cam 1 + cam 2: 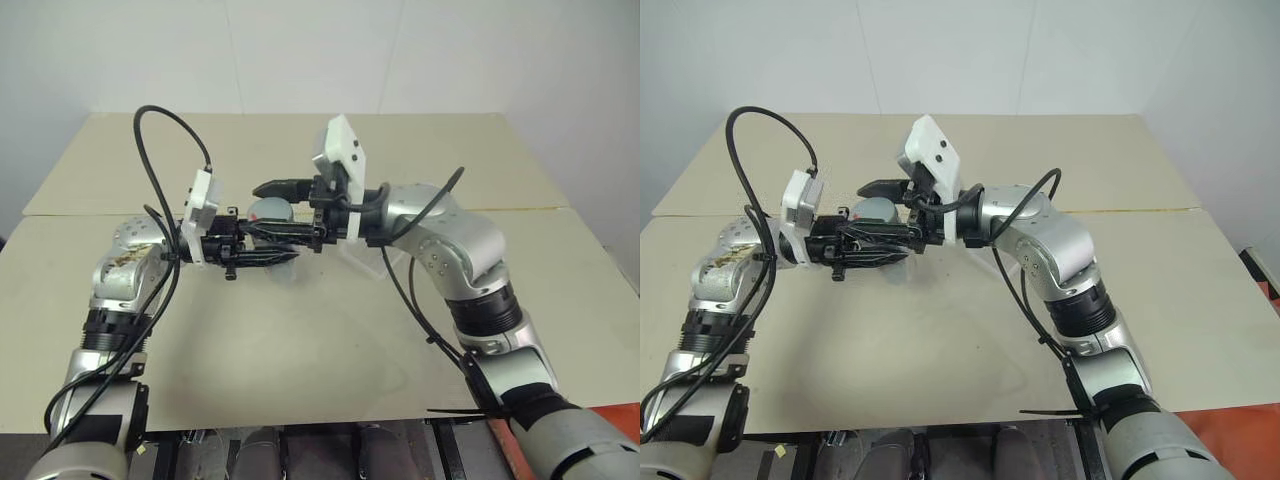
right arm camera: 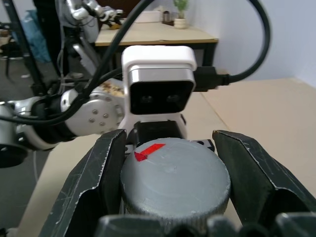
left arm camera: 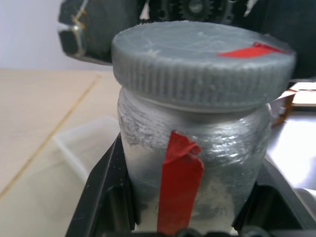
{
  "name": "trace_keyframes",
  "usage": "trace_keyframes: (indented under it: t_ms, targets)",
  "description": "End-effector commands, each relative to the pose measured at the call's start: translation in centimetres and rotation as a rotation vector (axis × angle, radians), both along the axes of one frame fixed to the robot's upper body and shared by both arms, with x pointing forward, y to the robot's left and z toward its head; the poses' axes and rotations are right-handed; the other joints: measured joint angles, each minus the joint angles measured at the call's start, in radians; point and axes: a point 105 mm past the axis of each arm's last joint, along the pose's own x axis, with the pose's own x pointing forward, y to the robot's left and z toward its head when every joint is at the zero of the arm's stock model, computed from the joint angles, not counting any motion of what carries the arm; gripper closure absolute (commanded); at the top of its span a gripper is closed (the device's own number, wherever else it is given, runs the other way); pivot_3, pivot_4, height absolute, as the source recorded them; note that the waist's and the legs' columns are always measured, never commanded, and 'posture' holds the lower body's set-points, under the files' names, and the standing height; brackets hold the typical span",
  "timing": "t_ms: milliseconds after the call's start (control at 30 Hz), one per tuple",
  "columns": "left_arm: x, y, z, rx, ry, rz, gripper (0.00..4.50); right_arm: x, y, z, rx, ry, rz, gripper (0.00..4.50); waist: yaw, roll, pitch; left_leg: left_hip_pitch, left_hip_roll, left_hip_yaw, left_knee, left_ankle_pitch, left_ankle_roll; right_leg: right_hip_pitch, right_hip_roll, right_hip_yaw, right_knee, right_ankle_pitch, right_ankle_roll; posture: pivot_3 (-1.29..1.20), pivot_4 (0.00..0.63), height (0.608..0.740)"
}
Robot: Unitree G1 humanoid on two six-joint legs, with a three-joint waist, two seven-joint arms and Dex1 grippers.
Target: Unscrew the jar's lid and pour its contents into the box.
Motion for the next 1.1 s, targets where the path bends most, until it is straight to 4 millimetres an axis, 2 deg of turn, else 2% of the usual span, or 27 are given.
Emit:
trace_keyframes:
  t_ms: [33, 267, 400, 533, 667, 800, 933, 1033, 1100]
  targets:
    - [-1.7, 0.9, -3.3, 0.116, 0.147, -0.100, 2.57, -0.4, -3.7, 6.1, 0.207, -0.210, -0.046, 1.74, 0.000, 0.000, 0.000, 0.000, 0.000, 0.000, 0.000, 0.000, 0.000, 0.000, 0.000, 0.000, 0.000, 0.000, 0.000, 0.00, 0.150, 0.740]
    - [-1.9, 1.1, -3.8, 0.154, 0.136, -0.102, 2.57, -1.2, -3.9, 5.6, 0.211, -0.197, 0.042, 1.74, 0.001, 0.001, 0.000, 0.000, 0.000, 0.000, 0.000, -0.002, 0.004, 0.000, 0.000, 0.000, 0.000, 0.000, 0.000, 0.00, 0.150, 0.740]
    - [-1.2, 0.8, -3.7, 0.133, 0.102, -0.051, 2.57, -1.0, -3.9, 5.4, 0.218, -0.209, 0.024, 1.74, 0.003, 0.001, 0.001, 0.000, 0.000, 0.000, 0.000, -0.002, 0.004, 0.000, 0.000, -0.001, 0.000, 0.000, 0.000, 0.00, 0.150, 0.740]
    - [-1.5, 1.0, -3.7, 0.122, 0.111, -0.060, 2.57, -1.0, -4.1, 5.6, 0.232, -0.212, 0.022, 1.74, -0.002, 0.001, 0.001, 0.000, 0.000, 0.001, 0.000, -0.002, 0.003, 0.000, 0.000, 0.000, 0.000, 0.000, 0.000, 0.00, 0.150, 0.740]
    - [-0.9, 1.4, -2.9, 0.095, 0.081, -0.014, 2.57, -0.5, -5.0, 5.7, 0.233, -0.229, -0.043, 1.74, 0.000, 0.001, 0.001, 0.000, 0.000, 0.001, 0.000, -0.002, 0.004, 0.000, 0.000, 0.000, 0.000, 0.000, 0.000, 0.00, 0.150, 0.740]
    - [-0.1, 1.7, -1.9, 0.067, 0.030, 0.038, 2.57, 0.9, -7.2, 4.8, 0.210, -0.226, -0.186, 1.74, 0.006, 0.001, 0.001, 0.000, 0.000, 0.001, 0.000, -0.002, 0.004, 0.000, -0.001, 0.000, 0.000, 0.000, 0.000, 0.00, 0.150, 0.740]
    - [1.4, 2.1, 0.3, -0.001, -0.062, 0.138, 2.57, 3.0, -12.4, 2.4, 0.164, -0.196, -0.482, 1.74, 0.017, 0.001, 0.001, 0.000, 0.000, 0.000, 0.000, -0.002, 0.004, 0.001, -0.001, -0.001, -0.001, 0.000, 0.000, 0.00, 0.150, 0.740]
    - [2.3, 1.8, 1.3, -0.038, -0.121, 0.197, 2.57, 3.8, -16.3, 0.7, 0.143, -0.162, -0.694, 1.74, 0.020, 0.001, 0.001, 0.000, -0.001, 0.001, 0.000, -0.002, 0.004, 0.001, -0.001, 0.000, -0.002, 0.000, 0.000, 0.00, 0.150, 0.740]
    - [3.3, 1.4, 1.8, -0.060, -0.162, 0.256, 2.57, 4.3, -19.4, -1.5, 0.113, -0.117, -0.883, 1.74, 0.024, 0.001, 0.001, 0.000, -0.001, 0.001, 0.000, -0.002, 0.004, 0.002, -0.001, 0.000, -0.003, 0.000, 0.000, 0.00, 0.150, 0.740]
